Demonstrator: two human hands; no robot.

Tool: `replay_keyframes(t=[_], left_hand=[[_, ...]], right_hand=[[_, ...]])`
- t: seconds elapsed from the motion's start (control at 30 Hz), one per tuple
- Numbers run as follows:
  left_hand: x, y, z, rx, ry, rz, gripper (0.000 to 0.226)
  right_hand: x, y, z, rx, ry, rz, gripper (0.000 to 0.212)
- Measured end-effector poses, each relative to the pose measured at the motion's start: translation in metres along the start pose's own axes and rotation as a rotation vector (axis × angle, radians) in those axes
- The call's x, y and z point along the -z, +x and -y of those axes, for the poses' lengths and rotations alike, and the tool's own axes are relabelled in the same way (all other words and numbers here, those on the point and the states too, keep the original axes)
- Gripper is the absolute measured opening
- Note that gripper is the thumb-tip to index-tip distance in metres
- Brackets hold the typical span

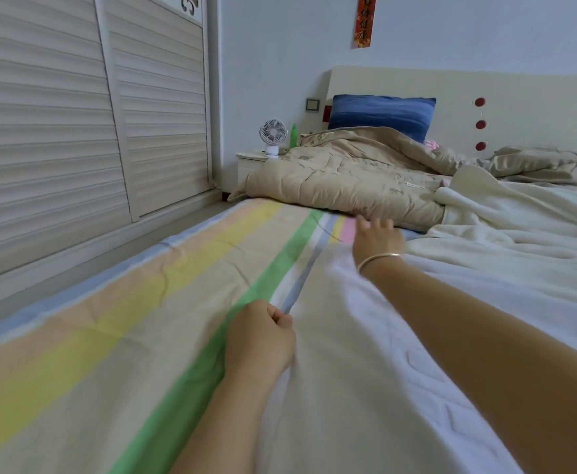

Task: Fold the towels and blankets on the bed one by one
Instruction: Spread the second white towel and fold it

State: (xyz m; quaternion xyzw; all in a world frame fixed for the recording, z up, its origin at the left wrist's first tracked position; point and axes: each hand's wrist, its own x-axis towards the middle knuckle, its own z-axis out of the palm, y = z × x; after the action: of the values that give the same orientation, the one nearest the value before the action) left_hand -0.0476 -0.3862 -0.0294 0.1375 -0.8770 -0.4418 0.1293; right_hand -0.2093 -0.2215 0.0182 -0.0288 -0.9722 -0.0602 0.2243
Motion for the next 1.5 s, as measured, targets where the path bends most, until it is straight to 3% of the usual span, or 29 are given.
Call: replay_keyframes(t=[0.1,0.3,0.43,0.53,0.6,0.77,0.87,0.97,1.13,1.23,1.3,1.37,1.43,1.5], left_hand=[[-0.001,0.003,0.002,-0.005,0.003,0.0,0.02],[-0.001,0.002,0.003,0.023,-0.034,0.015,0.017],[-0.001,0.002,0.004,0.029,-0.052,0.011,0.017],[-0.001,0.001,0.003,0.03,-0.058,0.008,0.017],[-0.001,0.002,0.002,0.034,-0.06,0.007,0.017],[-0.002,0.002,0.002,0.037,-0.067,0.008,0.017],[-0.002,0.001,0.002,0.031,-0.07,0.006,0.018],[-0.002,0.001,0.002,0.034,-0.086,0.003,0.018],[-0.001,0.002,0.001,0.022,-0.067,0.01,0.017],[-0.001,0.003,0.001,-0.009,-0.029,0.015,0.016],[-0.001,0.004,0.001,-0.021,-0.006,0.004,0.017],[-0.001,0.003,0.0,-0.02,0.021,-0.025,0.019],[-0.002,0.001,-0.002,-0.024,0.036,-0.036,0.02],[-0.001,-0.001,-0.003,-0.04,0.05,-0.036,0.02]], right_hand=[[-0.008,0.008,-0.027,-0.138,-0.094,0.231,0.036],[-0.006,0.002,-0.04,-0.332,0.292,0.257,0.048],[0.001,-0.001,-0.039,-0.155,0.183,0.46,0.042],[0.01,-0.002,-0.038,-0.116,0.353,0.651,0.038],[0.014,-0.001,-0.037,-0.028,0.341,0.69,0.03],[0.013,-0.007,-0.029,0.068,-0.012,0.508,0.016],[0.015,-0.007,-0.029,0.029,-0.05,0.555,0.028],[0.015,-0.008,-0.031,-0.095,0.107,0.425,0.021],[0.053,0.016,-0.035,-0.231,0.384,-0.274,0.023],[0.064,0.034,-0.028,-0.221,0.553,-0.394,0.017],[0.037,0.035,-0.02,-0.236,0.589,-0.279,0.019],[-0.01,0.023,-0.011,-0.265,0.622,0.019,0.029],[-0.054,0.011,-0.007,-0.161,0.498,0.318,0.048],[-0.075,0.01,-0.003,-0.052,0.363,0.378,0.057]])
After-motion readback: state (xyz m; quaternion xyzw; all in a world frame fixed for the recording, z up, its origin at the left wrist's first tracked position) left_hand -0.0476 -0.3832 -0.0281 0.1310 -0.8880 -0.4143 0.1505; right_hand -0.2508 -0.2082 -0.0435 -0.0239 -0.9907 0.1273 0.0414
